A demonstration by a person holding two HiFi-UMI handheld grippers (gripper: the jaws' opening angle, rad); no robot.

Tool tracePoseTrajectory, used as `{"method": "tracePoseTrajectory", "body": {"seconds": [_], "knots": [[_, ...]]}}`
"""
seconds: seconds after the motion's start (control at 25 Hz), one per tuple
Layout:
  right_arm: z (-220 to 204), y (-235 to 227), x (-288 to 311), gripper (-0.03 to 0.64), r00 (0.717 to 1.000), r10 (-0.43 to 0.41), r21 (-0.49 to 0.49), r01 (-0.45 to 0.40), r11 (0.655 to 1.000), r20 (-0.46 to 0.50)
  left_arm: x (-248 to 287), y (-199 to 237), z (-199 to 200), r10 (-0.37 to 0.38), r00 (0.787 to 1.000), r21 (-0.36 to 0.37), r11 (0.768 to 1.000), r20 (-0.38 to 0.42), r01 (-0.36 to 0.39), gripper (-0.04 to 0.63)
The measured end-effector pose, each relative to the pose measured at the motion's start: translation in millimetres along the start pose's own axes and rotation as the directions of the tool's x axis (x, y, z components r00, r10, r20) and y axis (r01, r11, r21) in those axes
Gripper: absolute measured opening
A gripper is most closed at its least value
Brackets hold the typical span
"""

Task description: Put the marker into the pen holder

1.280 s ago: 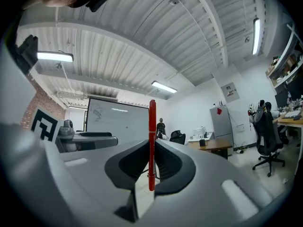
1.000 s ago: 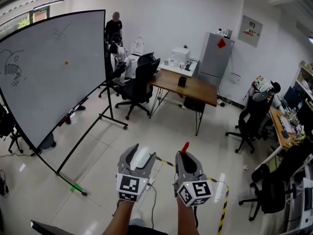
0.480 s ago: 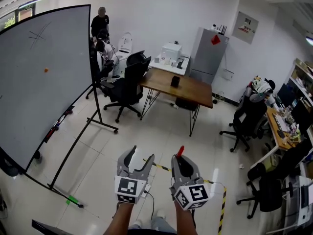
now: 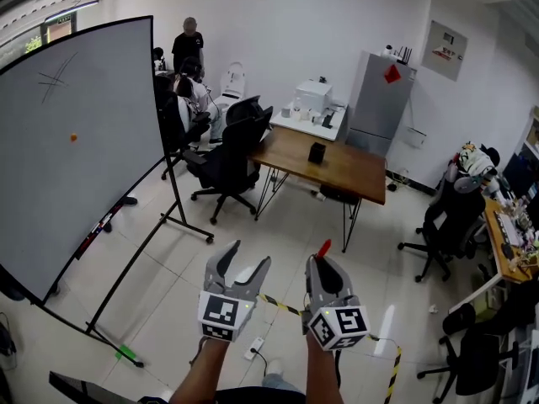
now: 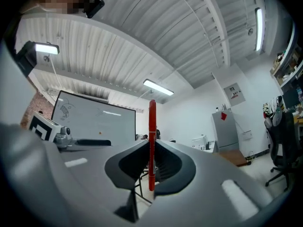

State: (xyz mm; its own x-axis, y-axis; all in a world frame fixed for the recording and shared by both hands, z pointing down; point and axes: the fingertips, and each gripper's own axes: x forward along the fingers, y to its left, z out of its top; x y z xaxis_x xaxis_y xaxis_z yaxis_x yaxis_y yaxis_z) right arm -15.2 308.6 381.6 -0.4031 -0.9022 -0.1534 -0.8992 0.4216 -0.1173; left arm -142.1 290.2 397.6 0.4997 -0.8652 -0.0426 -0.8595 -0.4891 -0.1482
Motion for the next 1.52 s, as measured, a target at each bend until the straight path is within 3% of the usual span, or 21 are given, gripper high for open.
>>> {"method": "tracePoseTrajectory", "body": {"seconds": [0.2, 0.44, 0.8, 1.04, 1.52], "knots": [[18.5, -71.2, 27.9, 0.035, 0.999, 0.008, 0.006, -0.008, 1.000, 0.034, 70.7, -11.3, 2.7, 0.020, 1.000, 0.010, 1.000, -0.010, -0.020, 0.285], [-2.5, -133.9, 53.8, 0.035, 1.000, -0.005, 0.065, 0.005, 0.998, -0.007, 130.6, -28.9, -11.7, 0.004, 0.998, 0.021, 1.000, -0.061, -0.003, 0.285], [-22.2, -183.2, 103.5, 0.035, 0.999, -0.009, 0.062, 0.011, 0.998, -0.037, 204.2, -28.8, -27.6, -0.035, 0.996, 0.035, 0.999, -0.085, 0.038, 0.285], [-28.7, -198.1, 155.8, 0.035, 0.996, -0.064, -0.061, 0.060, 0.996, -0.061, 260.6, 4.3, -34.9, -0.083, 0.995, 0.010, 0.996, -0.063, 0.084, 0.285], [-14.1, -224.3, 299.4, 0.035, 0.993, -0.108, -0.166, 0.099, 0.981, -0.048, 381.3, 97.2, -22.3, -0.144, 0.990, 0.019, 0.989, -0.007, 0.144, 0.285]]}}
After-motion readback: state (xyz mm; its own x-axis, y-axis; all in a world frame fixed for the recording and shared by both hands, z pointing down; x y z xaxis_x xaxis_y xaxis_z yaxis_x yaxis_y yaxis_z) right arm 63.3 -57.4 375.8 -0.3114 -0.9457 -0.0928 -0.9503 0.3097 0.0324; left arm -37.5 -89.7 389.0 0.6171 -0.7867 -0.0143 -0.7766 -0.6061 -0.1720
